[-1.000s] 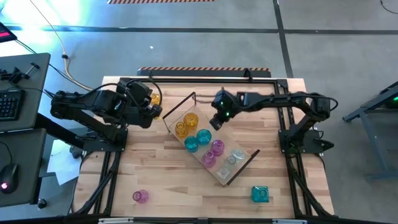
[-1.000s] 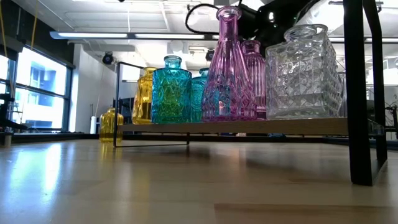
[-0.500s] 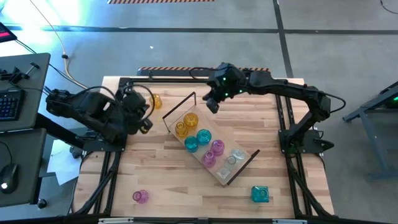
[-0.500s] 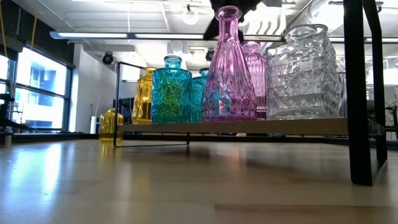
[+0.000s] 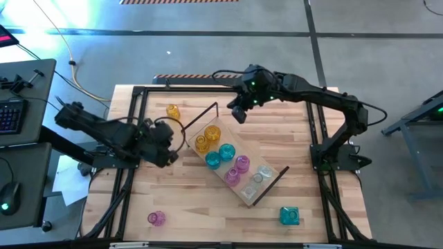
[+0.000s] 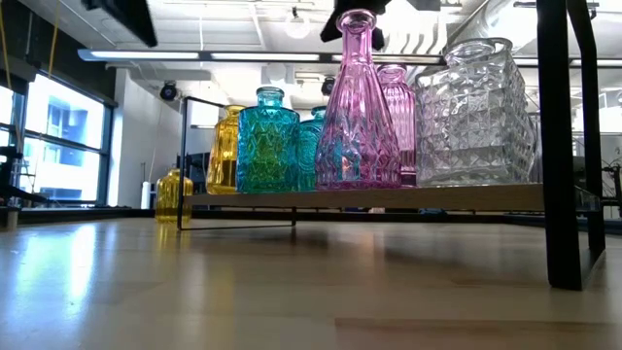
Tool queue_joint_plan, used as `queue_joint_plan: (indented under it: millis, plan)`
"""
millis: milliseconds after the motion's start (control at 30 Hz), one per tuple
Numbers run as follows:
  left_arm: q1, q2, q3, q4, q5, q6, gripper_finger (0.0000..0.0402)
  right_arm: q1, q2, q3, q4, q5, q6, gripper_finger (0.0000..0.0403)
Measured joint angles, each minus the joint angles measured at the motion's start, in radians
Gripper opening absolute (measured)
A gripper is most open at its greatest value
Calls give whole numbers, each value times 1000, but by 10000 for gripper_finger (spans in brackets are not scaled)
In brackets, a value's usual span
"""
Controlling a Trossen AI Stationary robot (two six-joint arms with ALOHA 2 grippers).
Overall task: Sort vases onto shelf
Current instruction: Put the pink crystal vase on the shelf
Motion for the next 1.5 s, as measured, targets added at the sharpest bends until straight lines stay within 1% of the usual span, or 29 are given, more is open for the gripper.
queue_joint_plan:
  millis: [267, 400, 500, 633, 900, 1067, 1233, 1500]
  plan:
    - [-133, -1, -7, 43, 236, -83, 0, 11, 0, 0, -179, -8, -74, 0]
    - [-214, 7, -7, 158, 355, -49, 0, 11, 0, 0, -206, -9, -98, 0]
    - [-270, 17, -7, 247, 410, -13, 0, 17, 0, 0, -220, -9, -139, 0]
    - [-338, 36, -7, 320, 451, -70, 0, 18, 0, 0, -256, -10, -191, 0]
    - [-461, 93, -7, 324, 478, -287, 0, 17, 0, 0, -275, -11, -255, 0]
    - [-507, 158, -7, 324, 524, -344, 0, 17, 0, 0, -275, -20, -272, 0]
    - [-528, 228, -7, 329, 610, -393, 0, 18, 0, 0, -277, -26, -285, 0]
    - [-580, 291, -7, 340, 623, -430, 0, 32, 0, 0, -281, -28, -284, 0]
